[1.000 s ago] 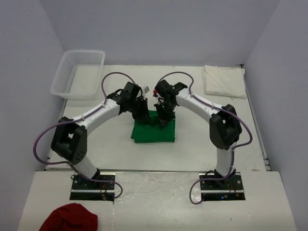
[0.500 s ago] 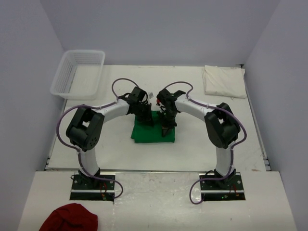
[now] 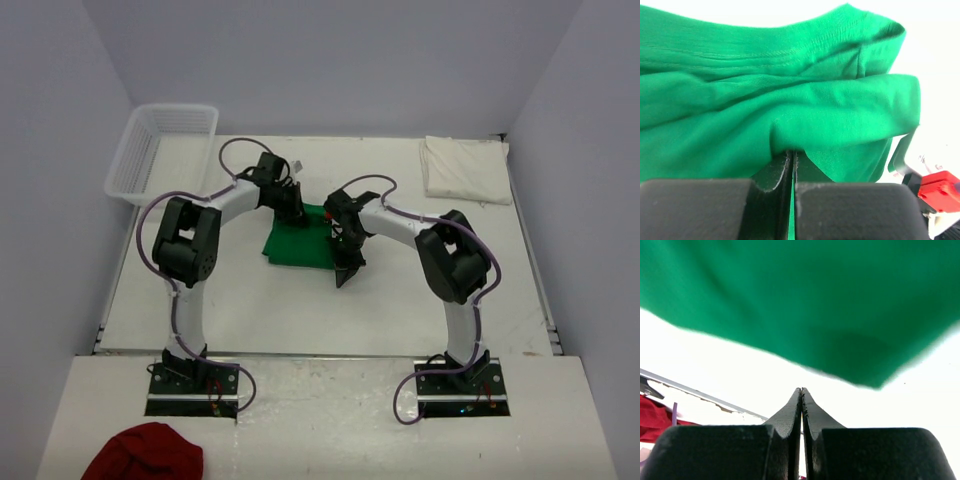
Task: Fold and stack the t-shirts
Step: Smooth out wrinkles on the folded tshirt
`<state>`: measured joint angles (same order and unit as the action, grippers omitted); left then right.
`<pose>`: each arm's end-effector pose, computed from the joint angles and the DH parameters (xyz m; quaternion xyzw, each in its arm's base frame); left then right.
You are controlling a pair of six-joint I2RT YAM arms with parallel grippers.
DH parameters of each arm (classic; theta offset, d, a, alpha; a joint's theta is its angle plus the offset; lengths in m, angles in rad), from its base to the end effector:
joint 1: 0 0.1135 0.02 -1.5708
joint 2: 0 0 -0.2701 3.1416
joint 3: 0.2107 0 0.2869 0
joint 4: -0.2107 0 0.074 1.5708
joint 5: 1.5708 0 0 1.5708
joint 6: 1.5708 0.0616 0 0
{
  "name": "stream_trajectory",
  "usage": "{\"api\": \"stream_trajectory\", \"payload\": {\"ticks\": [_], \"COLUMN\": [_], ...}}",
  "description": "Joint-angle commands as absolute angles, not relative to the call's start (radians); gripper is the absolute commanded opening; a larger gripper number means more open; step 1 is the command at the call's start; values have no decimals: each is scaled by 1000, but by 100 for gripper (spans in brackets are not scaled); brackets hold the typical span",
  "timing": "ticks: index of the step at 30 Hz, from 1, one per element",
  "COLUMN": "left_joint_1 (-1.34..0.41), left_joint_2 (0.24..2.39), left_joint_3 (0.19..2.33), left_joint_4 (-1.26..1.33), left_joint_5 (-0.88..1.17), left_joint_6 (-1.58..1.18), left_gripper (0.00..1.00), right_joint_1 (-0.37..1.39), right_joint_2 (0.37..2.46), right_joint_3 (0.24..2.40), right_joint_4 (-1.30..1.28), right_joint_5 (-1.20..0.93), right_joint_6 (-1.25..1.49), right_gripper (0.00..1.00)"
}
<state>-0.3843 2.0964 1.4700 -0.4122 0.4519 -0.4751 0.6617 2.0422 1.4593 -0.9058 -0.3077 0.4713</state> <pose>0.4383 -0.2063 0.1198 0.0162 0.9420 -0.3033 0.1429 0.3205 0.2733 0.1175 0.1001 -0.9823 -0.1510 0.0480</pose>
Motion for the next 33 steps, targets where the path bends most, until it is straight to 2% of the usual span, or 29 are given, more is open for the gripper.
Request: {"api": "stream_trajectory", "payload": {"ticks": [1, 7, 11, 17, 18, 22, 26, 33], "left_joint_1": [-331, -327, -336, -339, -339, -339, -339, -339], "left_joint_2": [2097, 2102, 2056, 1990, 1983, 1985, 2005, 1999], "left_joint_3": [1548, 1566, 1465, 1301, 1299, 1348, 1414, 1407], "left_joint_4": [-402, -374, -332, -275, -278, -288, -324, -311], "left_joint_5": [443, 500, 518, 500, 492, 477, 476, 509], "left_joint_6": [-440, -483, -505, -506, -505, -492, -482, -502], "left_gripper": [0, 0, 0, 0, 0, 0, 0, 0], "right_joint_1": [661, 661, 663, 657, 654, 634, 592, 588], "right_joint_2": [2033, 2027, 1988, 2078, 2141, 2279, 2332, 2327], "right_joint_3": [1457, 1474, 1592, 1983, 2088, 2281, 2263, 2030], "right_joint_4": [-911, -900, -983, -1169, -1190, -1259, -1204, -1040], "right_joint_5": [-311, -296, -256, -207, -228, -227, -271, -271], "right_joint_6": [486, 489, 476, 439, 434, 429, 453, 431], "right_gripper": [0, 0, 0, 0, 0, 0, 0, 0]}}
